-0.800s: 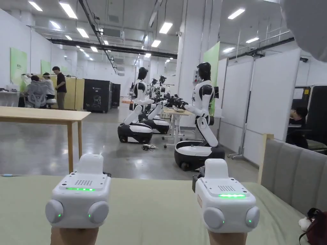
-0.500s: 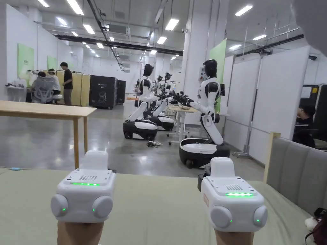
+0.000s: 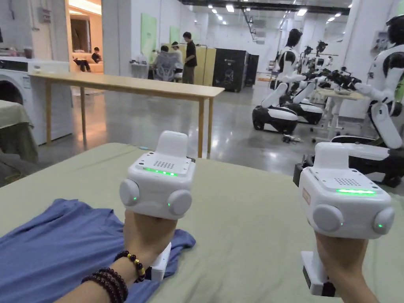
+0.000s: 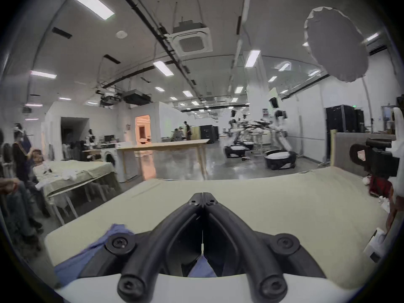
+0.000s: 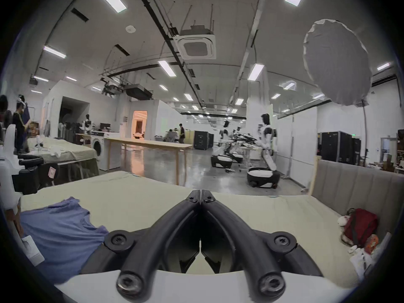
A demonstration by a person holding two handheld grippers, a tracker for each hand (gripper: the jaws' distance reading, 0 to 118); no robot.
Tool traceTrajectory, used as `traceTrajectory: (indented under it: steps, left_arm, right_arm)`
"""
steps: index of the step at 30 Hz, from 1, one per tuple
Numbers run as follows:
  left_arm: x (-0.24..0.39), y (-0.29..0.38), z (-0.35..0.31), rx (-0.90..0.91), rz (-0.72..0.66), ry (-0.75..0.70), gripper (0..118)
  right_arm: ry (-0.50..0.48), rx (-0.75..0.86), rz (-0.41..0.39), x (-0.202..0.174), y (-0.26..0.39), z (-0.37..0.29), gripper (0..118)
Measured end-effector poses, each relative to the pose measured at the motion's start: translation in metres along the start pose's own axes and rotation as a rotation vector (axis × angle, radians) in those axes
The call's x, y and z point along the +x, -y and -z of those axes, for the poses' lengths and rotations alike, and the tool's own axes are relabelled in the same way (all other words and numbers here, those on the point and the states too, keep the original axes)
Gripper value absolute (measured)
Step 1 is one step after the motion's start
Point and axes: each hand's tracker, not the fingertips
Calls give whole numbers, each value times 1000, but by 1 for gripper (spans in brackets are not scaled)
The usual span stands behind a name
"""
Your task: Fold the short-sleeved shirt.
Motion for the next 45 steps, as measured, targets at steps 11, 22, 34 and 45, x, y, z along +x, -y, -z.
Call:
traceTrajectory:
  steps: [11, 22, 34, 45]
  left_arm:
    - [-144, 2, -32, -2, -7, -281, 0]
    - [-161, 29, 9, -509, 96, 154, 0]
    - [-150, 167, 128, -892, 225, 177, 111]
    - [-158, 212, 157, -977, 196, 142, 112]
  right_arm:
    - [-212, 22, 1, -122, -13, 15, 1]
    - [-257, -14, -20, -121, -3, 5, 2]
    - [-342, -97, -63, -118, 26, -2, 2]
    - [-410, -116, -97, -135, 37, 3, 2]
